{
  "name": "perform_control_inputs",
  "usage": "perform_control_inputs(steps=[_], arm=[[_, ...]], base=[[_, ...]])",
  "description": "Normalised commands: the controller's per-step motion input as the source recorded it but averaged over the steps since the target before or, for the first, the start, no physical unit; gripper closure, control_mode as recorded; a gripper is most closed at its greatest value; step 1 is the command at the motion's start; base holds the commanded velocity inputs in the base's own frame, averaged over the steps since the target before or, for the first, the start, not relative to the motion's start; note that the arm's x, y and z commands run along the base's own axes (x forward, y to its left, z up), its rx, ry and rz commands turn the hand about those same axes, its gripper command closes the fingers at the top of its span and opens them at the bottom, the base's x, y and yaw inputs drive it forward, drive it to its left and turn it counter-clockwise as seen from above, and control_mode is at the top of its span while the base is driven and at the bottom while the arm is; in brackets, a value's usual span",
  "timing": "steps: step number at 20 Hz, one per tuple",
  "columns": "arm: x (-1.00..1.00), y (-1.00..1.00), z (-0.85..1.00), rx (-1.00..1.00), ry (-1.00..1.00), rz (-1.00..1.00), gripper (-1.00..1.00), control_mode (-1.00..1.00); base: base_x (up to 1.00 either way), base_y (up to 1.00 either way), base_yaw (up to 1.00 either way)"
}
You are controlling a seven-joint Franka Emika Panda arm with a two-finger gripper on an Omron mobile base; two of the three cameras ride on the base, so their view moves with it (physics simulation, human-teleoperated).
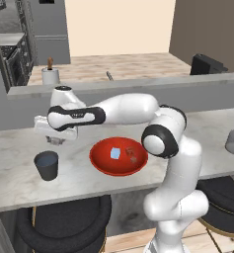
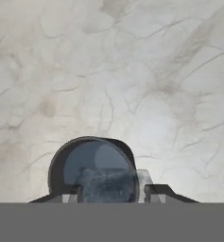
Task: There are four ice cubes in the ice bowl. Place two ice cubes in each glass of water.
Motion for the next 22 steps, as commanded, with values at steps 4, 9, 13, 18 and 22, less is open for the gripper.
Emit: perform_control_inputs(steps=[4, 9, 13, 18, 22], arm=[[0.29, 0.29, -0.40, -0.12, 0.13, 0.00, 1.00, -1.00], [0.31, 0.26, -0.31, -0.08, 0.14, 0.00, 1.00, -1.00], [0.02, 0.09, -0.27, -0.06, 0.07, 0.00, 1.00, -1.00], [0.00, 0.09, -0.30, -0.06, 0.03, 0.00, 1.00, -1.00], [-0.08, -0.01, -0.35, -0.04, -0.05, 0.00, 1.00, -1.00]], base=[[0.00, 0.00, 0.00], [0.00, 0.00, 0.00], [0.00, 0.00, 0.00], [0.00, 0.00, 0.00], [0.00, 0.00, 0.00]])
